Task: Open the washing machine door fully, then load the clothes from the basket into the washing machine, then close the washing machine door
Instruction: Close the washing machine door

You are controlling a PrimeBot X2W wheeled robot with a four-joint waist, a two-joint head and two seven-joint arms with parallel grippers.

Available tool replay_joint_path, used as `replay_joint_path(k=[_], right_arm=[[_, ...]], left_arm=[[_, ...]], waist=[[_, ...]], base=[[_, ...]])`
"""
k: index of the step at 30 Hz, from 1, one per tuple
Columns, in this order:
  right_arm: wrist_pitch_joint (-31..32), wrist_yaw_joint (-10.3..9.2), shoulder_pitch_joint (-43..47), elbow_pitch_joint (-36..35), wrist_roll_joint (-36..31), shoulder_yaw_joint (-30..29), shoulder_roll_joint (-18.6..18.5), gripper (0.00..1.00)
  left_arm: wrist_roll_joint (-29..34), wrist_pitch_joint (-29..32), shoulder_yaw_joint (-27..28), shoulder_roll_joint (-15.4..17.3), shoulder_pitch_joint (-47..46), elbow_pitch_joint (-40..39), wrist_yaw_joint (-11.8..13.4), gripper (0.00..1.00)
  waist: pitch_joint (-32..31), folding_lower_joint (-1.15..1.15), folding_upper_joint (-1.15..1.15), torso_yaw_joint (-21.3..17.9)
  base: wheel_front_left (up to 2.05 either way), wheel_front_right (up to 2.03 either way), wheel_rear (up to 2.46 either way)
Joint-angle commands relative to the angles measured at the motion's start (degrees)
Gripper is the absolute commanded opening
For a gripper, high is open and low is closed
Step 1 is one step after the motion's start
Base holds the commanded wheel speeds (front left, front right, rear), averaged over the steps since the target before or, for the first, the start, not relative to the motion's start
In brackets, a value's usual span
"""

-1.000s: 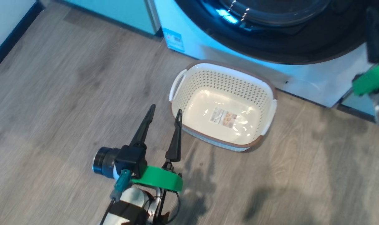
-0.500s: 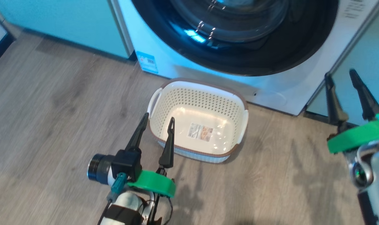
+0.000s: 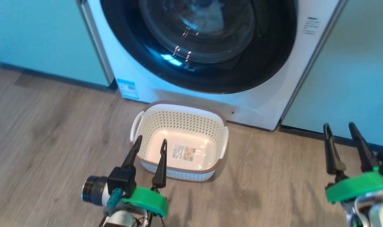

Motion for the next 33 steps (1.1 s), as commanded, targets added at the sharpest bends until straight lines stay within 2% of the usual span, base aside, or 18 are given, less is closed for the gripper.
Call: replay_joint_path(k=[1, 16, 33], right_arm=[[0.22, -0.19, -0.67, -2.77, -0.48, 0.50, 0.27, 1.00], [4.27, -0.19, 12.22, -12.69, -1.78, -2.88, 1.47, 1.00], [5.48, -0.19, 15.25, -15.88, -1.01, -3.71, 1.49, 1.00]], left_arm=[[-0.54, -0.56, 2.15, 0.98, -1.01, -1.38, -0.09, 1.00], [-1.57, -0.56, 2.81, 2.05, 2.43, -1.10, 0.47, 1.00], [-1.95, -0.56, 2.45, 2.72, 2.65, -1.92, 1.15, 1.00]], waist=[[-1.13, 0.01, 0.00, -1.13], [-4.74, 0.01, 0.00, -5.51], [-4.69, 0.01, 0.00, -6.78]], base=[[0.00, 0.00, 0.00], [0.00, 0.00, 0.00], [0.00, 0.00, 0.00]])
